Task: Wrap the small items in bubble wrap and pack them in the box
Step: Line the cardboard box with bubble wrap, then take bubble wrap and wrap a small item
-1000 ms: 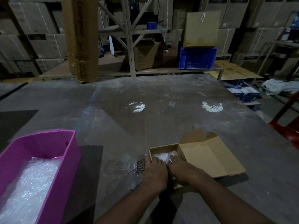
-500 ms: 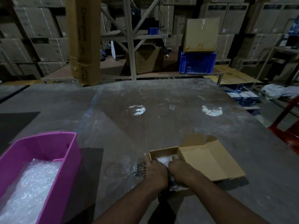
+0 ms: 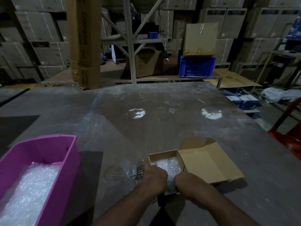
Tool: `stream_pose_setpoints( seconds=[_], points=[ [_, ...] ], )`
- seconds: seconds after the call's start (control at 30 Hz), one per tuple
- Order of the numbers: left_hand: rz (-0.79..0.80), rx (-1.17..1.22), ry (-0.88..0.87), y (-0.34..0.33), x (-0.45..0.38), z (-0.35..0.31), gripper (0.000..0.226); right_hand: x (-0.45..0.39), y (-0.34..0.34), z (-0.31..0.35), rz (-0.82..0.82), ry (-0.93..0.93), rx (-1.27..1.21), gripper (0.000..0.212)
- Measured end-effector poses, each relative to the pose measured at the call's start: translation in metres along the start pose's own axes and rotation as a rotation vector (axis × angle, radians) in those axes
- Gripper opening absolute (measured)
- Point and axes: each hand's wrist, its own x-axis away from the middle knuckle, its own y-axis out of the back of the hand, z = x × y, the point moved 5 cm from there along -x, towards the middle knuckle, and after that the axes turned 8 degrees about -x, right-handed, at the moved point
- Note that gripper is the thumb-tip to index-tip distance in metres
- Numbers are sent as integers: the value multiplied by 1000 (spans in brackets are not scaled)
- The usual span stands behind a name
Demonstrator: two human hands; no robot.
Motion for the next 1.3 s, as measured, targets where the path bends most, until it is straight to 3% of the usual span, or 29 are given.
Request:
stream_pose_setpoints(
  seconds=[0.17,0.3,0.37,0.43,0.5,0.6,0.73,0.97,1.17,1.3],
  points=[
    [-13,-33,-10,4,5,-1,46,1,3,7,161,-53,61,51],
    [-155,67,0,19,19,4,43,6,20,4,84,-95,-9,46],
    [-246,165,19,27,28,11,39,3,25,-4,-30,-72,-130,41],
    [-313,275,43,32,37,19,35,9,28,-8,-262,14,-287,43],
    [-383,370,80,35,47,28,25,13,24,-17,-469,81,-607,39],
    [-459,521,202,32,65,49,13,14,19,-15,-490,137,-1052,43],
    [-549,664,353,17,89,83,10,20,23,-3,-470,221,-1308,45],
    [-698,792,632,-19,141,128,28,31,34,65,-376,459,-1245,35],
    [-748,879,738,-54,182,165,22,57,34,145,-216,636,-1100,24],
    [-772,920,804,-88,208,208,20,69,34,196,-197,720,-968,24]
  ],
)
